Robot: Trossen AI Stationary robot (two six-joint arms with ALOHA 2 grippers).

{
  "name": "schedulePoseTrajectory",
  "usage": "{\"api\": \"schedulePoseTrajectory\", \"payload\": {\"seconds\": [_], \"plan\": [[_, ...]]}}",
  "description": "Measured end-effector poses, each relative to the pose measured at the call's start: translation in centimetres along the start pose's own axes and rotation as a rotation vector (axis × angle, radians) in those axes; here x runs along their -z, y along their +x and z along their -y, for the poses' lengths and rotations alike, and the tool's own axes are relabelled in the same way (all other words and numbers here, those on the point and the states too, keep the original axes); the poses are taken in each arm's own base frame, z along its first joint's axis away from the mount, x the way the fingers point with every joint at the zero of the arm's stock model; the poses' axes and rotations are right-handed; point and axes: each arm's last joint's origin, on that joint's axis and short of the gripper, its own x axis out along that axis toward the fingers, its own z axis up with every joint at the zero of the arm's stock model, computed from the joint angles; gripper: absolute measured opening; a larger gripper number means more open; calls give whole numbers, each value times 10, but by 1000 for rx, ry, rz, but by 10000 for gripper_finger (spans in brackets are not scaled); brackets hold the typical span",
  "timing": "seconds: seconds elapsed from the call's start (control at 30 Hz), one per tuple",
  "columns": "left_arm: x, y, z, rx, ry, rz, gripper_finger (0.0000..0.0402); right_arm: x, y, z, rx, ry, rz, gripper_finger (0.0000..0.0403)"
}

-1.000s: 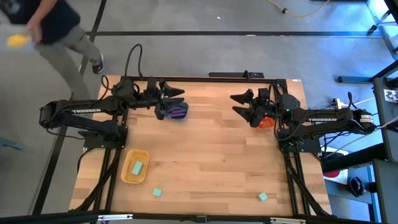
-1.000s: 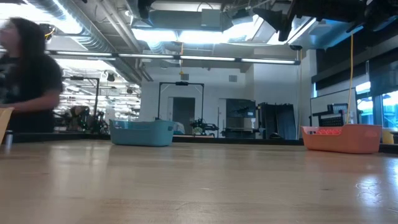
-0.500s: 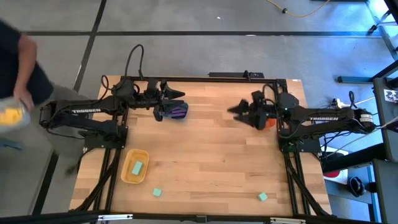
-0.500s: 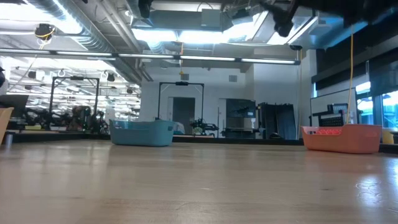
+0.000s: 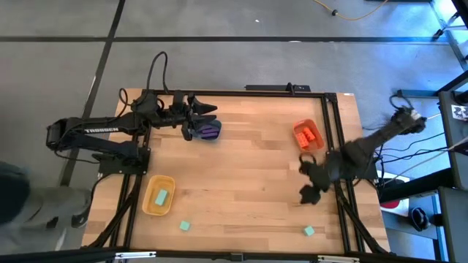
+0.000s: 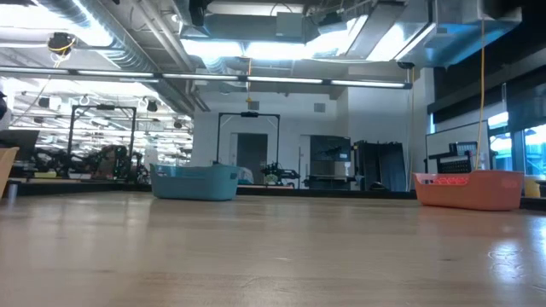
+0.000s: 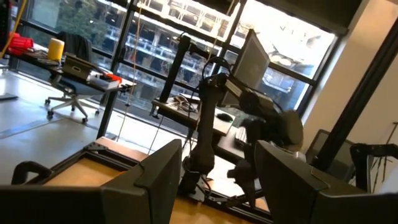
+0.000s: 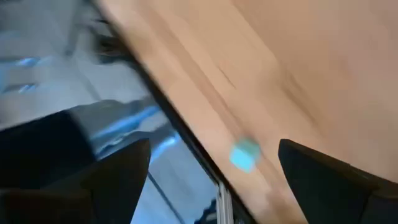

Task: Sort & place blocks by color
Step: Put the right blue block into the yellow bin

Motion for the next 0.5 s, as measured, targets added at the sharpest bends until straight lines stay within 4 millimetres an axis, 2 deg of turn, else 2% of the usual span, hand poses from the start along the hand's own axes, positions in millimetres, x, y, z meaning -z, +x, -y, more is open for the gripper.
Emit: {"api": "schedulePoseTrajectory", "payload": {"seconds": [0.13,0.27,0.5], "plan": [[0,0,0,0,0,0,195,33,35,6,138,225,-70,355],[0,0,0,0,0,0,196,59,65,9,251,345,-86,355],[0,0,0,-1,0,-2,196,76,107,0,217,415,-25,355]]}}
